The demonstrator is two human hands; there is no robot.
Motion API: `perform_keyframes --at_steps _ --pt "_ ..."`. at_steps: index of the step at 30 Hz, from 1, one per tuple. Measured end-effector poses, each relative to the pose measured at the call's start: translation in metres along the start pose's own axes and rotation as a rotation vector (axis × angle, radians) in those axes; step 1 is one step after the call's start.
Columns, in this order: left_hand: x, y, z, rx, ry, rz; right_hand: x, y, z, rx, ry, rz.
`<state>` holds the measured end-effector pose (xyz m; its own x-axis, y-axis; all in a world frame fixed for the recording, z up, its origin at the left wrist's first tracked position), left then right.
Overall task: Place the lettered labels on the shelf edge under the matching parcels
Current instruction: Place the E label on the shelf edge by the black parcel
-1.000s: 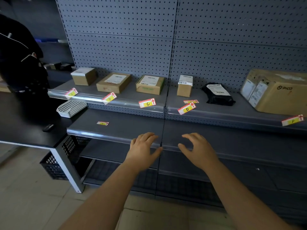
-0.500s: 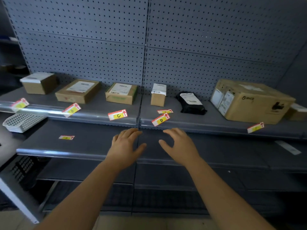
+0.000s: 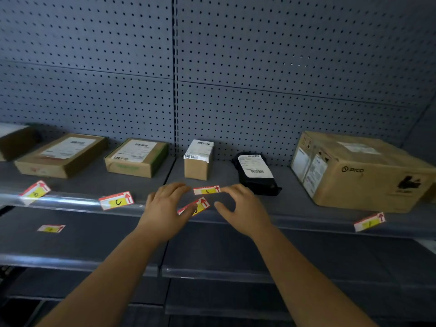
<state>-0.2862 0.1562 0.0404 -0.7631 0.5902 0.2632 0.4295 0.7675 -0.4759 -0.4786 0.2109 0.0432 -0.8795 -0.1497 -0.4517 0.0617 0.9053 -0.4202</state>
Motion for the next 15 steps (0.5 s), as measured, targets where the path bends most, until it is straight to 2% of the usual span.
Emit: perform_keyframes --at_steps 7,15 --pt "-0.012 -0.033 0.015 -0.012 0.009 -0.031 0.024 -0.049 0.022 -0.036 0.003 -0.005" --pt "-0.034 -0.057 0.026 -0.033 0.044 -0.020 0.042 -0.091 0.045 -0.196 0.134 0.044"
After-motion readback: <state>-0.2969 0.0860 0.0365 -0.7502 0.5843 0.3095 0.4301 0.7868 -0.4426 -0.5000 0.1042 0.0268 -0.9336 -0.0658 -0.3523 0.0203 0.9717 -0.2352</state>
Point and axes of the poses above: each hand's wrist, its own y-axis away from the middle knuckle, its own z-axis out of the palm, x = y × z, the point moved 7 cm from there along -y, towards the middle knuckle, and after that the axes turned 4 degrees about -y, right-handed, at the moved point
